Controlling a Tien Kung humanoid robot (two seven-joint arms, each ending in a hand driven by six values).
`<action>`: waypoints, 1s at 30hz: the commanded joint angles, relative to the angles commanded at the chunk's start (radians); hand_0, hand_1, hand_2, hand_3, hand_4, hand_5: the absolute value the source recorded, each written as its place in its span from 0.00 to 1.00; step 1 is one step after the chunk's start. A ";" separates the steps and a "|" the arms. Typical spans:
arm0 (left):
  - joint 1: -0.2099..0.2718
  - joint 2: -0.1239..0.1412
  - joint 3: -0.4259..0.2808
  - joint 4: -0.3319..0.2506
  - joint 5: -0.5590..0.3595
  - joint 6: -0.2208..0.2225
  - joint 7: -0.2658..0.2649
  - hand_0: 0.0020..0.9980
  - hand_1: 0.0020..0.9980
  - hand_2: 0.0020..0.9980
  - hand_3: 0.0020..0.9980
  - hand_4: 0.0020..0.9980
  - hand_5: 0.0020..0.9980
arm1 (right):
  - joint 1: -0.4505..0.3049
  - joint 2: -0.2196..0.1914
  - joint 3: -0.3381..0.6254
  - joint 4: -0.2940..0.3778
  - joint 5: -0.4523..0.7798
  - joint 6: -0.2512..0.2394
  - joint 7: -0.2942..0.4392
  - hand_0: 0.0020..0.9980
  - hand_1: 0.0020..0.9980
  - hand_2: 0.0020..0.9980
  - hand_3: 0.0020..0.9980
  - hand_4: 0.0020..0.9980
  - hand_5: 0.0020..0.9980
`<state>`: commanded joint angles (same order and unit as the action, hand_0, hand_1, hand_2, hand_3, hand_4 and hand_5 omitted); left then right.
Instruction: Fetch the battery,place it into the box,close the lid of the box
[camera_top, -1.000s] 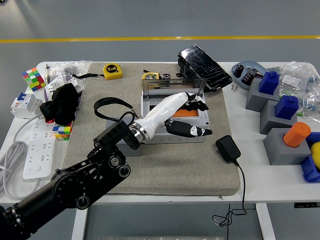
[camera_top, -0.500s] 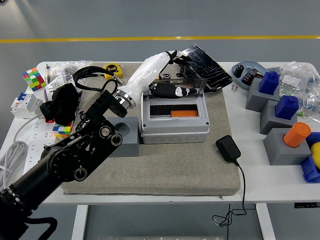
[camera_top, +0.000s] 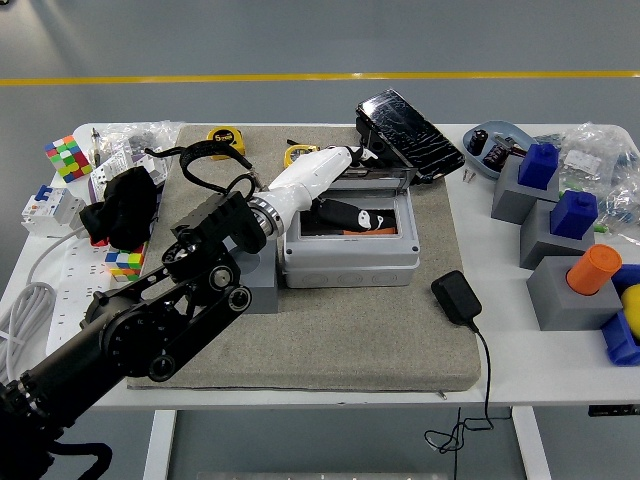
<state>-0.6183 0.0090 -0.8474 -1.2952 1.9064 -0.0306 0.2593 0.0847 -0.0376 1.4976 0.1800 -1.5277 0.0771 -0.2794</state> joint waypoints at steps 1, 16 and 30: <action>0.002 0.002 0.002 -0.014 0.003 -0.010 0.016 0.65 0.80 0.76 0.77 1.00 0.53 | 0.000 0.000 0.000 0.000 0.000 0.000 0.000 0.64 0.65 0.67 0.60 1.00 0.59; 0.018 0.008 0.041 -0.013 -0.045 -0.072 0.095 0.63 0.79 0.76 0.77 1.00 0.53 | -0.003 0.001 0.002 0.000 -0.004 0.001 -0.001 0.64 0.65 0.67 0.60 1.00 0.59; 0.134 0.033 -0.052 -0.118 -0.158 0.117 -0.128 0.59 0.76 0.74 0.76 1.00 0.53 | -0.004 0.003 0.017 0.000 -0.015 0.000 -0.002 0.64 0.65 0.67 0.60 1.00 0.59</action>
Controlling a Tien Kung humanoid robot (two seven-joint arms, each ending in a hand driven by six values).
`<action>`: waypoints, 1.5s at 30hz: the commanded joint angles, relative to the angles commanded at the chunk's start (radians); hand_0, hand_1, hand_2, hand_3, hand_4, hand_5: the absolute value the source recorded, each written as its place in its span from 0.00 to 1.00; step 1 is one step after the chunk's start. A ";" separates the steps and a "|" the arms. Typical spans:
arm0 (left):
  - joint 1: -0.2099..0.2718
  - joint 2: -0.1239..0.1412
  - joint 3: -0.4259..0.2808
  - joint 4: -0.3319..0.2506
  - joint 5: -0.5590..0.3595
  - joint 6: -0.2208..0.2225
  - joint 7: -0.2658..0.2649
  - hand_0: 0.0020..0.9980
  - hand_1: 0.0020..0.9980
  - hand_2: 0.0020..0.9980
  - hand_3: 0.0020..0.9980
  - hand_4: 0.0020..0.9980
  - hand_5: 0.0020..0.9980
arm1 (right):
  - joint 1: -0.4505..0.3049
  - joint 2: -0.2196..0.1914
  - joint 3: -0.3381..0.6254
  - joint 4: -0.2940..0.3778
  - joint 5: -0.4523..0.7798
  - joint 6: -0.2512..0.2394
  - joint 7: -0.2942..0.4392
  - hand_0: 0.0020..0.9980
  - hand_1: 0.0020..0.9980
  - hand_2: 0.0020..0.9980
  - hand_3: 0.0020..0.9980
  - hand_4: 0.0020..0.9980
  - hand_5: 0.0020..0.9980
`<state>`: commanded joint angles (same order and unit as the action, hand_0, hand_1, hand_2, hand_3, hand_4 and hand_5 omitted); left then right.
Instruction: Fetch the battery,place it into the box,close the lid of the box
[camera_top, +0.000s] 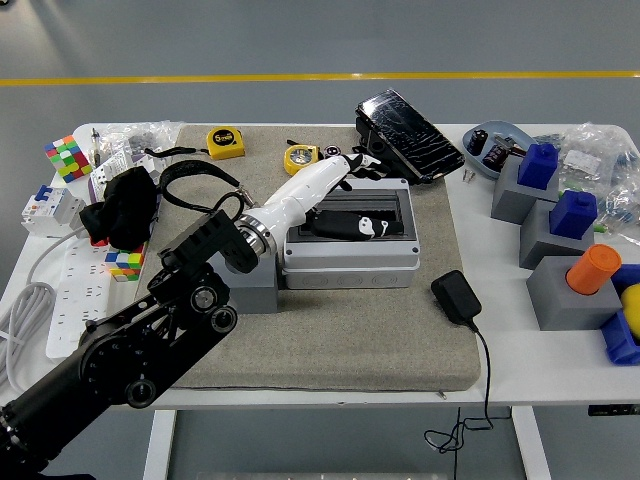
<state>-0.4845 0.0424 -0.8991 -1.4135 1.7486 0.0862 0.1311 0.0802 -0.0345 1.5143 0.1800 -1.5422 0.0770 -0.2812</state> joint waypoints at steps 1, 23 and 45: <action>0.016 0.004 -0.013 -0.008 -0.021 0.019 -0.025 0.59 0.76 0.74 0.76 1.00 0.53 | 0.000 0.000 0.003 0.000 -0.003 0.000 0.000 0.64 0.65 0.67 0.60 1.00 0.59; 0.314 0.036 -0.375 -0.067 -0.371 0.107 -0.336 0.59 0.73 0.71 0.72 1.00 0.51 | 0.012 -0.010 0.021 0.000 -0.031 0.001 -0.001 0.64 0.65 0.67 0.60 1.00 0.59; 0.381 0.060 -0.507 -0.095 -0.387 0.105 -0.359 0.59 0.73 0.69 0.71 1.00 0.48 | 0.029 -0.021 0.006 0.000 -0.033 0.005 0.000 0.64 0.65 0.67 0.60 1.00 0.59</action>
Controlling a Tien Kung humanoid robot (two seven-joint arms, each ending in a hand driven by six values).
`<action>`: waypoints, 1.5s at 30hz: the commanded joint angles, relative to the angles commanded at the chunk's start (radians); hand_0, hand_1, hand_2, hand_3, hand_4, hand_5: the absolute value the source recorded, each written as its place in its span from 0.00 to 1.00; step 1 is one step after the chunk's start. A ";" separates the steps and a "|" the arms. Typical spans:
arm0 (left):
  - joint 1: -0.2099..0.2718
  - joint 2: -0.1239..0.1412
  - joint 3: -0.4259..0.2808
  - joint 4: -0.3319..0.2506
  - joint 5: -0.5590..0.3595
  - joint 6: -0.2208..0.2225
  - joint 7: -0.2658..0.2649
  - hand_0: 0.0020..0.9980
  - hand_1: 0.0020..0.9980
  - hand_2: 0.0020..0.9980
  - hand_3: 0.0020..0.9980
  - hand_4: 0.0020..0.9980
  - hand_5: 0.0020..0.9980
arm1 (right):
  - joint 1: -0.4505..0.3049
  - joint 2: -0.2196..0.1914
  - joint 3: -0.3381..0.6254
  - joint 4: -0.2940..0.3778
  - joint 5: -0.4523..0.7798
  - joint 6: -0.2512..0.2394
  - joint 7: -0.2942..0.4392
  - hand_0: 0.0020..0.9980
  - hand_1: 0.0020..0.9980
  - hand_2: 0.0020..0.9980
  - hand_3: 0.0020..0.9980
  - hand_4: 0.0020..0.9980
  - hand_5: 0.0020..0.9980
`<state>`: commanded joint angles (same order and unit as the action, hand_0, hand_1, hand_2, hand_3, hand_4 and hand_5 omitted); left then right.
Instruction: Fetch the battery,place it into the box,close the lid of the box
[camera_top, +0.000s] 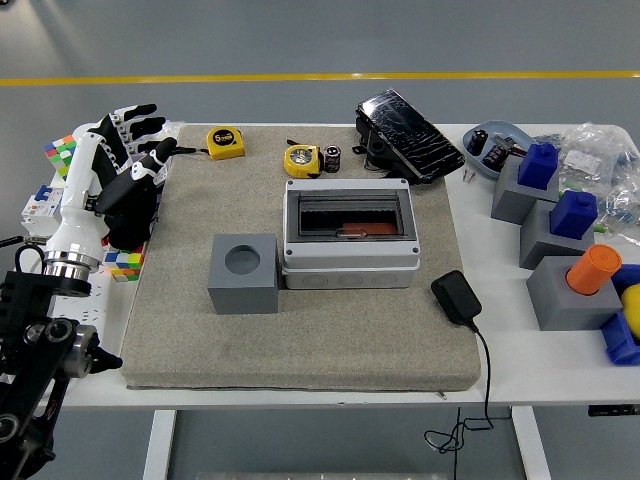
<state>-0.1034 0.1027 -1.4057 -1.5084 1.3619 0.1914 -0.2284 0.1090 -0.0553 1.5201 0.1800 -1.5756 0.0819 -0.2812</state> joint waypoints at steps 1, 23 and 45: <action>0.001 0.001 -0.003 -0.001 0.001 -0.001 0.001 0.59 0.73 0.69 0.71 1.00 0.48 | 0.000 -0.001 -0.001 0.000 0.000 0.000 0.000 0.64 0.65 0.67 0.60 1.00 0.59; 0.026 0.006 -0.043 -0.008 0.026 -0.025 0.048 0.59 0.73 0.70 0.71 1.00 0.47 | -0.009 -0.001 0.008 0.000 -0.006 0.000 0.000 0.64 0.65 0.67 0.60 0.99 0.59; 0.027 -0.007 -0.044 -0.008 0.046 -0.047 0.075 0.60 0.73 0.70 0.71 1.00 0.47 | -0.015 0.005 0.018 0.000 0.007 -0.005 0.002 0.64 0.65 0.67 0.60 0.99 0.59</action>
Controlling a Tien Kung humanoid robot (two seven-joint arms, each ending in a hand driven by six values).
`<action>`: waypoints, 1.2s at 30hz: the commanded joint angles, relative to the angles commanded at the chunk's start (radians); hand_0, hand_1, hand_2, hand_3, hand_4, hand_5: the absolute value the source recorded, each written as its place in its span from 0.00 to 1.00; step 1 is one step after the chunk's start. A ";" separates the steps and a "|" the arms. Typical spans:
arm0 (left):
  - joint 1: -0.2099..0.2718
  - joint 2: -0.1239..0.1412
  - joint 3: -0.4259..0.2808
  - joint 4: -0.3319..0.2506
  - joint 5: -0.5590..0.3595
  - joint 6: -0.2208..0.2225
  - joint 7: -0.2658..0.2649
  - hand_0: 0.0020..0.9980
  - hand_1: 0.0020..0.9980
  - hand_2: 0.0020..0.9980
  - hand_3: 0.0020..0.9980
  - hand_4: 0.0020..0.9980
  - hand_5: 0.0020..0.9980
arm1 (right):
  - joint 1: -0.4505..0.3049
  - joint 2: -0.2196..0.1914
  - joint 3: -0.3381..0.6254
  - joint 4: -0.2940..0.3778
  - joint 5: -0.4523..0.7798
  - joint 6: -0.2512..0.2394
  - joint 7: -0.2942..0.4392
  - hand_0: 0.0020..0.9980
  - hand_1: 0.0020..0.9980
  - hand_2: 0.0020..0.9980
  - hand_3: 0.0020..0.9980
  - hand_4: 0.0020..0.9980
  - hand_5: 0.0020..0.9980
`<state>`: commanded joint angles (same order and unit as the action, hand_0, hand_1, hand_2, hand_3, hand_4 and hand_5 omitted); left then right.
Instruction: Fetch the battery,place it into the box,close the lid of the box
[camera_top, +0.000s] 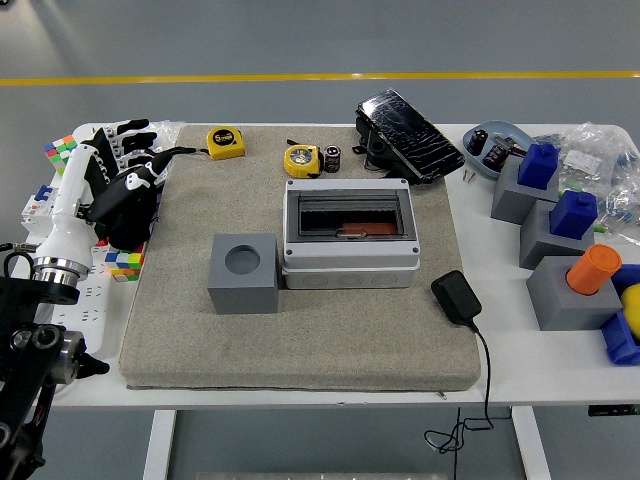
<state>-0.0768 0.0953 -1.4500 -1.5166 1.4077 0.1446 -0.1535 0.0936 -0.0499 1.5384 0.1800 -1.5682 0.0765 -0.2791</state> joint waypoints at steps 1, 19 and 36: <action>-0.001 0.000 0.001 0.001 0.000 0.000 0.000 0.60 0.73 0.70 0.71 1.00 0.47 | 0.001 0.001 0.000 0.000 0.002 0.000 0.000 0.64 0.65 0.67 0.60 0.99 0.59; 0.008 -0.001 0.000 0.007 0.000 0.000 -0.001 0.60 0.72 0.70 0.71 1.00 0.48 | 0.006 0.002 0.002 0.000 0.009 -0.002 -0.001 0.64 0.65 0.67 0.60 0.99 0.59; 0.011 0.000 0.000 0.004 0.011 -0.001 0.003 0.61 0.71 0.70 0.71 1.00 0.48 | 0.007 0.003 0.002 0.000 0.009 -0.001 0.000 0.64 0.65 0.67 0.60 0.99 0.59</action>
<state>-0.0660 0.0956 -1.4499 -1.5129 1.4190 0.1434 -0.1507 0.1004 -0.0471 1.5405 0.1800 -1.5590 0.0754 -0.2789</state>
